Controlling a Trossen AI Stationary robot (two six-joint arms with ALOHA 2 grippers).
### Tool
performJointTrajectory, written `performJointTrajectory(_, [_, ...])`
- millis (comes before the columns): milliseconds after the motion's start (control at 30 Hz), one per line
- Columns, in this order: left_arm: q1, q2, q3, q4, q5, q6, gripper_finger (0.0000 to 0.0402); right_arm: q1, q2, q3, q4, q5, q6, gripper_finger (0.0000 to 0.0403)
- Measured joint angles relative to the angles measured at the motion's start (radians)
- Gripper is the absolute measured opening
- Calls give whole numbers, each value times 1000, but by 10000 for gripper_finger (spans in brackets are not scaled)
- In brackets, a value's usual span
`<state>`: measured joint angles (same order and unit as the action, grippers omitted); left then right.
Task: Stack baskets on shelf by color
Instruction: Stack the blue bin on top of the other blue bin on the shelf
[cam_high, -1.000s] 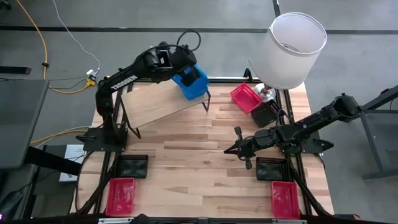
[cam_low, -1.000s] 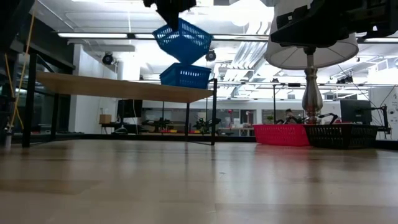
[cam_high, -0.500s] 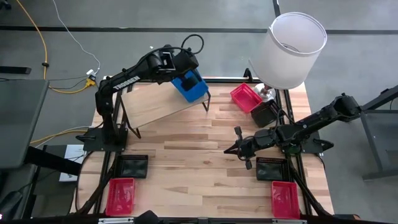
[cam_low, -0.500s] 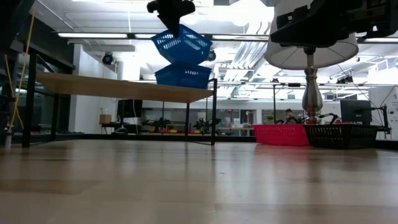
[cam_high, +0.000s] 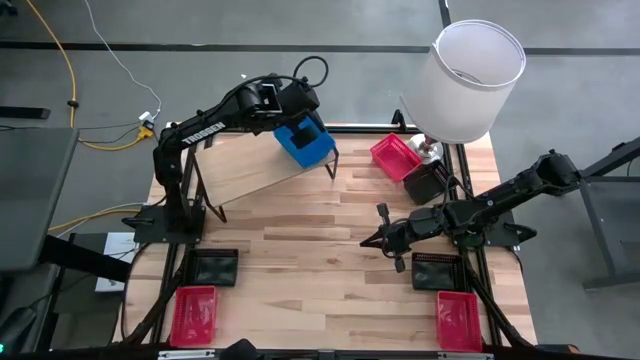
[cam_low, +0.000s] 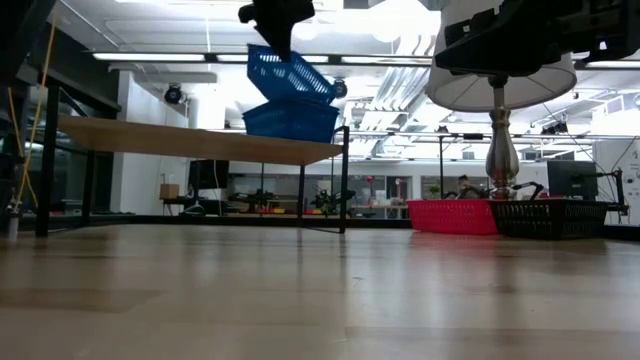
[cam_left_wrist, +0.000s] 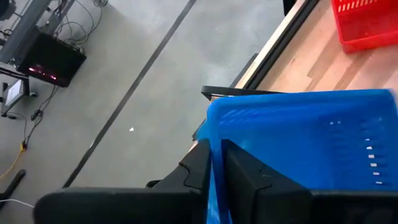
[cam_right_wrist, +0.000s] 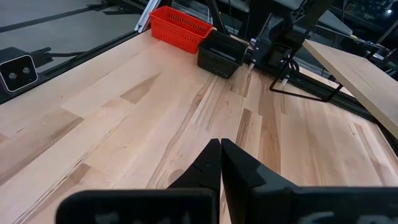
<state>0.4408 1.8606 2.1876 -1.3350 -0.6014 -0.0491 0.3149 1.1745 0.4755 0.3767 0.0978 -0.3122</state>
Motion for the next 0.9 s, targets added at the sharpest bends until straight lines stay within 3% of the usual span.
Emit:
performJointTrajectory(400, [-1,0,0,-3,9,-26,118,0,0,0,0,0,0,0])
performJointTrajectory(600, [-3,-12,0,-7,18,-31,139,0,0,0,0,0,1,0])
performJointTrajectory(767, [5,-12,1,-51,12,-102,120,0,0,0,0,0,26,0])
performJointTrajectory(900, [21,-12,1,-35,6,-150,52,0,0,0,-1,0,27,0])
